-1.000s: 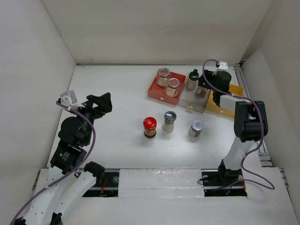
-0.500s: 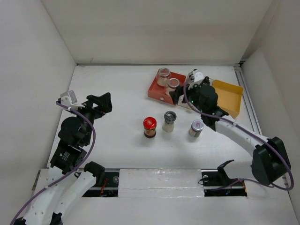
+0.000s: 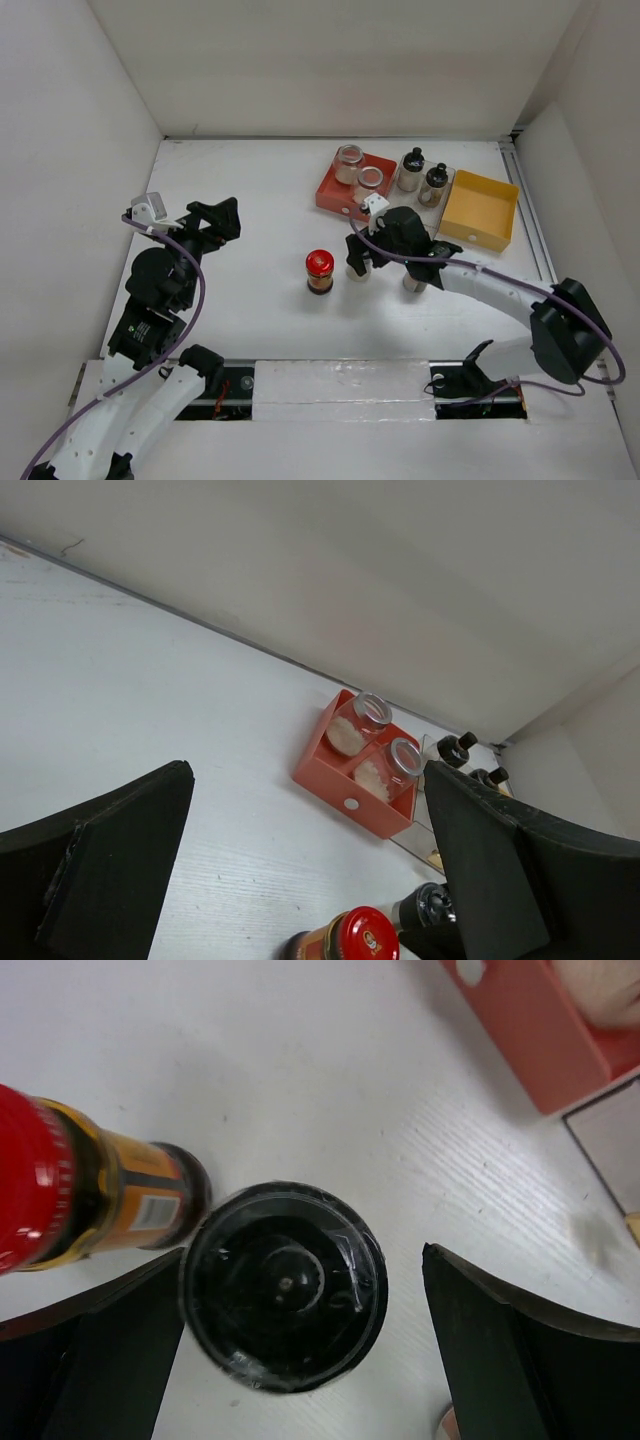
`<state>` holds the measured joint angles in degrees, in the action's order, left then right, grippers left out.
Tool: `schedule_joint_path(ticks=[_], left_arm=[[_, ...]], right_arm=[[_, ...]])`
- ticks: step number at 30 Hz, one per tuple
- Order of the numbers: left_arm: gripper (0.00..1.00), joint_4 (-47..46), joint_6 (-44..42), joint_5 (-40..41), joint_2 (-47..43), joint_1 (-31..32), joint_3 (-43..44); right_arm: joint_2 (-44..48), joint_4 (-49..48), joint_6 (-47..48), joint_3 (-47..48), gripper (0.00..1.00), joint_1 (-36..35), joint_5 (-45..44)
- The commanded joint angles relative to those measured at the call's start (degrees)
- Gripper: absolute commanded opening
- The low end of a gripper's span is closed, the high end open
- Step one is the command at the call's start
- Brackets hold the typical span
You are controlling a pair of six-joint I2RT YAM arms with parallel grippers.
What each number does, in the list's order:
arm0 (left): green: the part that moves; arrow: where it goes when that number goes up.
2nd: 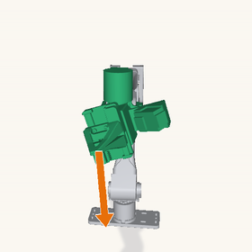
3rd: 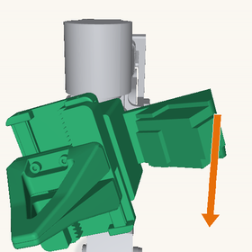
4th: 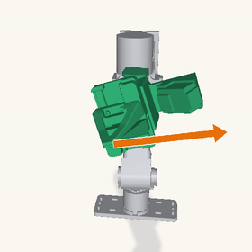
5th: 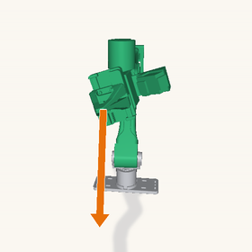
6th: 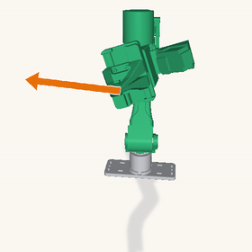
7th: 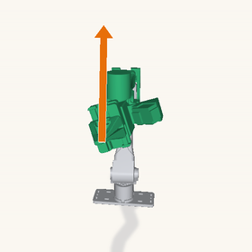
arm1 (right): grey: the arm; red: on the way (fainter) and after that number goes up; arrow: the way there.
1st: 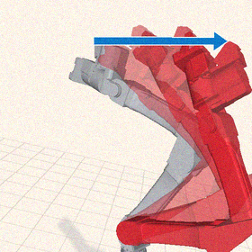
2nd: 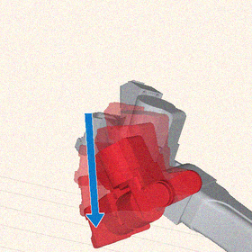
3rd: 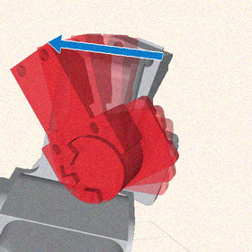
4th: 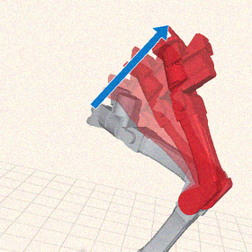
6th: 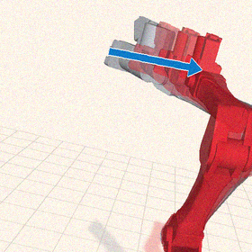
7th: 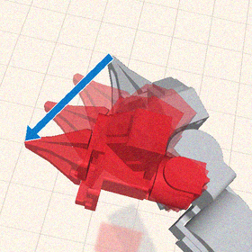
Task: Organize the condiment bottles
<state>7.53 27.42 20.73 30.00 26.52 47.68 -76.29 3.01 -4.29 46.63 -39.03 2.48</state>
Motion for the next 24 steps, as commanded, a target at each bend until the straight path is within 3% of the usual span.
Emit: schedule_joint_path(ticks=[1, 3, 4, 5, 6, 11, 15, 24], left_arm=[[0.96, -2.34, -0.88, -0.6, 0.32, -0.16, 0.22], [0.96, -2.34, -0.88, -0.6, 0.32, -0.16, 0.22], [0.96, -2.34, -0.88, -0.6, 0.32, -0.16, 0.22], [0.96, -2.34, -0.88, -0.6, 0.32, -0.16, 0.22], [0.96, -2.34, -0.88, -0.6, 0.32, -0.16, 0.22], [0.96, -2.34, -0.88, -1.22, 0.85, -0.16, 0.22], [0.96, -2.34, -0.88, -1.22, 0.85, -0.16, 0.22], [0.96, -2.34, -0.88, -1.75, 0.32, -0.16, 0.22]], right_arm=[[-3.42, 2.53, 0.95, 3.64, 1.0, -1.13, -1.51], [-3.95, 0.96, 0.96, 4.25, 0.89, -1.14, -2.83], [-3.95, 0.43, 0.96, 4.26, 0.79, -1.75, -3.88], [-3.95, 0.42, 0.96, 4.26, 0.62, -1.76, -4.67], [-2.04, -0.53, 0.96, 4.26, 0.59, -2.28, -5.72], [5.97, -4.32, 1.56, 3.64, 0.56, -2.81, -14.14], [8.26, -6.25, 2.1, 5.66, 0.55, 3.32, -18.04], [-6.47, -17.58, 2.01, 11.72, 0.55, 18.1, -14.44]])
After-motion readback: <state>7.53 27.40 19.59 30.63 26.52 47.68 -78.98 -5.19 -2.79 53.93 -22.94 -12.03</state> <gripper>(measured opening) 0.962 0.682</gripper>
